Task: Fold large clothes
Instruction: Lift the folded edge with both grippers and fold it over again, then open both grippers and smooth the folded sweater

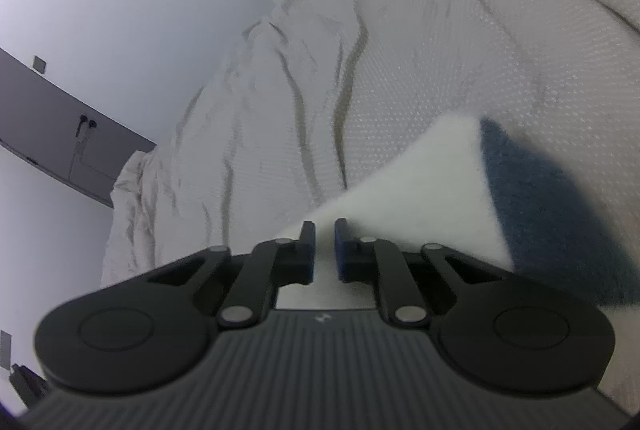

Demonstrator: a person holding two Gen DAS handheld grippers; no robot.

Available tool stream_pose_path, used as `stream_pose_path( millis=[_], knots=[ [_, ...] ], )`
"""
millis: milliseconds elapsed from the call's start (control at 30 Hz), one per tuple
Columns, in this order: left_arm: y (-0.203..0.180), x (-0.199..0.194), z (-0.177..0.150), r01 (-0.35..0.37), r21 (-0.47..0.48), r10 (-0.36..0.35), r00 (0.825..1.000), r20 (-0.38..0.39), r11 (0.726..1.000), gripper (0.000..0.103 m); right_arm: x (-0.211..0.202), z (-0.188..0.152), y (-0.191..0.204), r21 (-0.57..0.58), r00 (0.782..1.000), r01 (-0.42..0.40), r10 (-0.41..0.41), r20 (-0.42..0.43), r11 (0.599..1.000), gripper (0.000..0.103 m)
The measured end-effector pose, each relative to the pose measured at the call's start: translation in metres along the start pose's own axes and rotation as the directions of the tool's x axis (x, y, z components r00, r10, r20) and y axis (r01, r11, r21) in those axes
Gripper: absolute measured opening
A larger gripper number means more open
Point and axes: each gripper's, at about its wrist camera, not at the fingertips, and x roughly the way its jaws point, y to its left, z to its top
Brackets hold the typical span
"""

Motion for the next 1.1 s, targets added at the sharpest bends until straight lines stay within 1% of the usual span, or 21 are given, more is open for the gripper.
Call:
stream_pose_path(
  millis=[100,233,400,467,500,533,567,600,633,667,700,767,800,867,933,1000,1100],
  knots=[
    [0.004,0.015,0.002,0.003,0.000,-0.003,1.000,-0.007,1.000,0.020,0.010,0.004,0.000,-0.015,1.000,0.001,-0.001,-0.005,1.000,0.008],
    [0.006,0.021,0.005,0.011,0.008,-0.011,1.000,0.000,1.000,0.020,0.017,0.005,0.001,-0.050,1.000,0.011,-0.011,-0.004,0.999,0.007],
    [-0.006,0.007,-0.002,-0.003,0.065,0.001,1.000,0.028,0.998,0.020,0.012,0.003,0.004,-0.087,1.000,0.010,-0.009,0.016,0.996,0.008],
    [-0.008,0.001,-0.003,0.001,0.078,-0.003,0.999,0.033,0.997,0.022,0.007,0.001,0.009,-0.118,1.000,0.013,-0.010,0.026,0.993,0.011],
    [-0.010,-0.004,-0.005,0.005,0.082,-0.008,0.999,0.036,0.997,0.025,0.003,-0.001,0.012,-0.138,0.999,0.013,-0.008,0.031,0.990,0.014],
    [-0.011,-0.008,-0.005,0.008,0.089,-0.011,0.999,0.038,0.996,0.026,-0.001,-0.002,0.015,-0.153,0.999,0.010,-0.005,0.037,0.988,0.014],
    [-0.012,-0.011,-0.006,0.012,0.096,-0.016,0.999,0.036,0.995,0.032,-0.005,-0.003,0.018,-0.168,0.999,0.009,-0.002,0.042,0.986,0.015],
    [-0.014,-0.017,-0.007,0.024,0.105,-0.028,0.999,0.034,0.994,0.042,-0.009,-0.005,0.021,-0.186,0.999,0.003,0.005,0.044,0.983,0.015],
    [-0.016,-0.021,-0.008,0.035,0.112,-0.039,0.999,0.038,0.993,0.048,-0.014,-0.007,0.023,-0.206,0.999,-0.004,0.013,0.043,0.979,0.016],
    [-0.018,-0.029,-0.011,0.044,0.119,-0.050,0.997,0.052,0.992,0.057,-0.018,-0.010,0.026,-0.227,0.999,-0.012,0.021,0.039,0.974,0.027],
    [-0.021,-0.036,-0.014,0.050,0.129,-0.058,0.996,0.063,0.990,0.065,-0.023,-0.013,0.029,-0.250,0.999,-0.023,0.033,0.036,0.968,0.045],
    [-0.028,-0.046,-0.020,0.050,0.161,-0.062,0.996,0.069,0.986,0.066,-0.029,-0.020,0.037,-0.291,0.997,-0.060,0.073,0.034,0.955,0.060],
    [-0.031,-0.049,-0.024,0.051,0.178,-0.063,0.996,0.066,0.983,0.066,-0.033,-0.025,0.040,-0.318,0.996,-0.066,0.081,0.034,0.946,0.060],
    [-0.036,-0.055,-0.032,0.050,0.207,-0.065,0.996,0.065,0.977,0.066,-0.039,-0.034,0.048,-0.380,0.997,-0.054,0.070,0.028,0.923,0.060],
    [-0.040,-0.060,-0.039,0.040,0.229,-0.057,0.996,0.066,0.973,0.067,-0.042,-0.045,0.056,-0.446,0.998,-0.045,0.064,0.028,0.894,0.060],
    [-0.041,-0.062,-0.046,0.025,0.247,-0.041,0.997,0.060,0.969,0.066,-0.044,-0.055,0.064,-0.509,0.998,-0.029,0.055,0.036,0.860,0.060],
    [-0.043,-0.059,-0.050,-0.023,0.283,0.002,0.997,0.074,0.959,0.066,-0.039,-0.063,0.071,-0.560,0.998,-0.003,0.033,0.044,0.828,0.060]
  ],
)
